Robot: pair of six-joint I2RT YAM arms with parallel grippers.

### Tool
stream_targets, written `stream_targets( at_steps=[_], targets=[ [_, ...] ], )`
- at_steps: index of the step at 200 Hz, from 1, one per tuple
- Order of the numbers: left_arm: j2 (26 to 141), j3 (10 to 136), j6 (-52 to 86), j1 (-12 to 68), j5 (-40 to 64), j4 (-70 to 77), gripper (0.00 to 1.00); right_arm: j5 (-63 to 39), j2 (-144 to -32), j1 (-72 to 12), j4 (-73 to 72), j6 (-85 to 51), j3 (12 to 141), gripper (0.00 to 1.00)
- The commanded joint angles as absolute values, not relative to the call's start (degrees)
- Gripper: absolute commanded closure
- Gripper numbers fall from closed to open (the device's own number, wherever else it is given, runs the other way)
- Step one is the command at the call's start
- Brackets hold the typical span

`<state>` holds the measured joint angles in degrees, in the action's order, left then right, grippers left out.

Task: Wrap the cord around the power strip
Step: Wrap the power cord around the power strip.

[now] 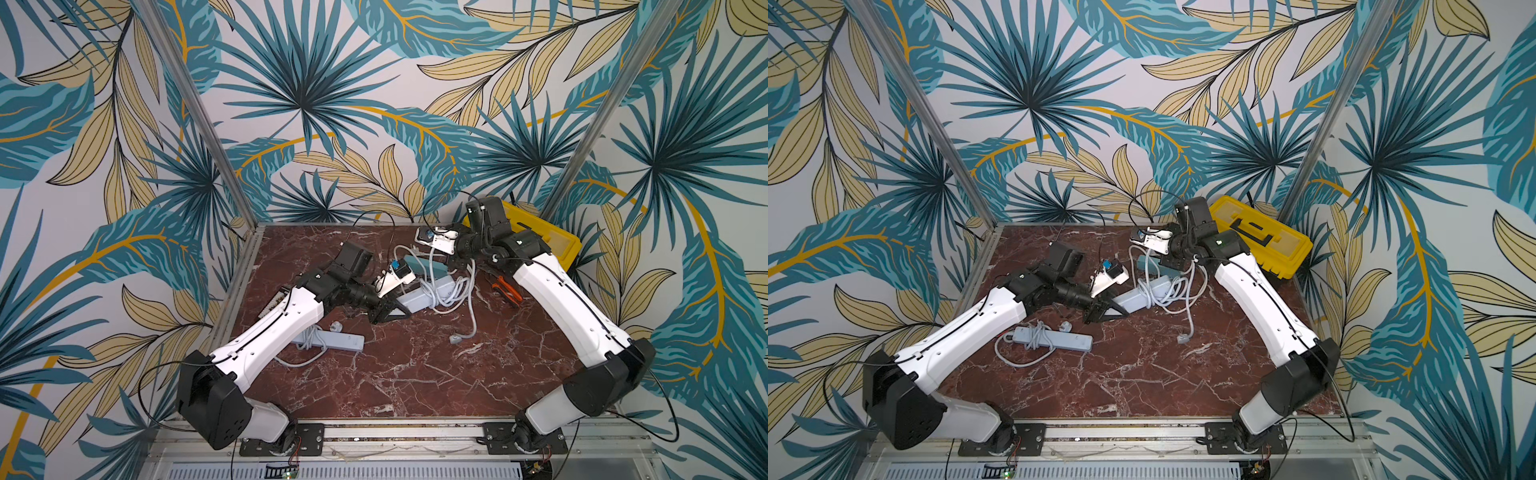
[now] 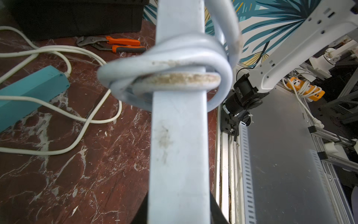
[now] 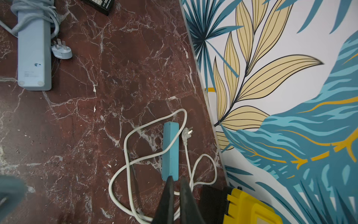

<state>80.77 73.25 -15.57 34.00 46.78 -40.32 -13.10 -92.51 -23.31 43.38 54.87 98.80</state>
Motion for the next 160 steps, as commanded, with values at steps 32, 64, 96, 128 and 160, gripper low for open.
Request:
stream_targets(
  at_steps=[32,64,96,128,160],
  targets=[
    [76.21,78.66,-20.22,36.12,59.33,-42.42,1.0,-25.34,-94.05,-17.73,27.25,37.08,91.55,0.5],
    [76.14,80.86,-16.88,36.19,60.68,-39.43,1.0,-31.81,-93.45,-14.04,13.22,22.19,82.24,0.34],
    [76.59,81.13,-12.72,36.1,52.74,-36.39,1.0,-32.88,-92.92,-12.7,3.4,15.77,74.24,0.26],
    [76.9,81.89,-8.17,35.82,46.74,-33.16,1.0,-29.65,-91.09,-12.4,-2.53,12.78,66.58,0.24],
    [76.22,80.9,0.94,34.19,41.18,-26.32,1.0,-27.99,-87.73,-11.95,-4.61,10.5,61.87,0.13]
  ],
)
